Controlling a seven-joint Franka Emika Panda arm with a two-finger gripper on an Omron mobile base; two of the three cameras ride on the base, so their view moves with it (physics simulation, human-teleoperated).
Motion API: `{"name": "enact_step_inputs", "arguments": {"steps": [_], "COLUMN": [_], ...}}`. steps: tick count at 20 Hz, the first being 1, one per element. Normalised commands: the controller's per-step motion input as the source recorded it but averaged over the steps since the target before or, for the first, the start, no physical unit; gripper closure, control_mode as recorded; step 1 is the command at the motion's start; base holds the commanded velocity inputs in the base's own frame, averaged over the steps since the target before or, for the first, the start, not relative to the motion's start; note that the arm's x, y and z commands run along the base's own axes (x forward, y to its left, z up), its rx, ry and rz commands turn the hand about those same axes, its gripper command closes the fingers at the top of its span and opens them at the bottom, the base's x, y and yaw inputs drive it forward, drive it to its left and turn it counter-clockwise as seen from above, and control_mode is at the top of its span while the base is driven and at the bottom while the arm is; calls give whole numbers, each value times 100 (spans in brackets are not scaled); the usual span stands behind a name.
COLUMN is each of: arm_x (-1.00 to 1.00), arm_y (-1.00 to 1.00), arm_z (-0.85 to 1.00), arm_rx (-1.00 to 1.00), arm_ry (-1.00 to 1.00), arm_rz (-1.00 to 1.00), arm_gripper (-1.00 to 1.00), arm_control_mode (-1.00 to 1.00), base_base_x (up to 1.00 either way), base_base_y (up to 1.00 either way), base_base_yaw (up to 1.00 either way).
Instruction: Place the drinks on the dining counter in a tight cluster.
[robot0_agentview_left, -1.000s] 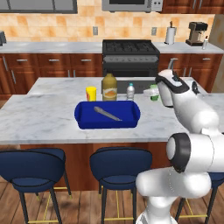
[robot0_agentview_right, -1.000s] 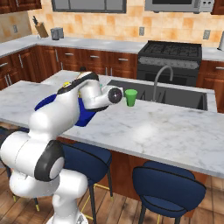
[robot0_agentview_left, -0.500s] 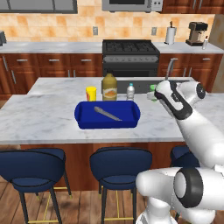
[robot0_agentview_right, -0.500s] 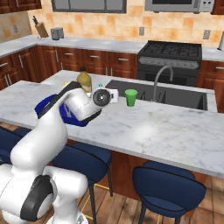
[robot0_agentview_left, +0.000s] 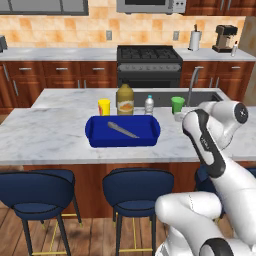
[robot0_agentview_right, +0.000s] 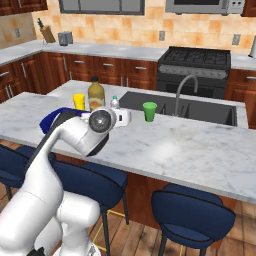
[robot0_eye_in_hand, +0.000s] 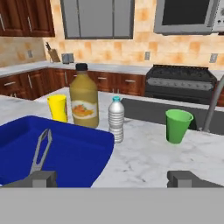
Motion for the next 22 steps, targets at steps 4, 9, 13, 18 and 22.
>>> {"name": "enact_step_inputs", "arguments": {"steps": [4, 9, 13, 18, 22], "arm_x": [-55, -60, -71, -76, -68], "arm_y": [-3, -1, -6, -5, 1], "arm_z": [25, 21, 2, 0, 0], "arm_rx": [0, 0, -3, 0, 0], "arm_ry": [15, 16, 10, 3, 1], "arm_rz": [-13, -16, -6, -1, 1], "arm_gripper": [-100, -100, -100, -100, -100], "arm_control_mode": [-100, -100, -100, -100, -100], "base_base_x": [0, 0, 0, 0, 0], "base_base_y": [0, 0, 0, 0, 0], "base_base_yaw": [0, 0, 0, 0, 0]}}
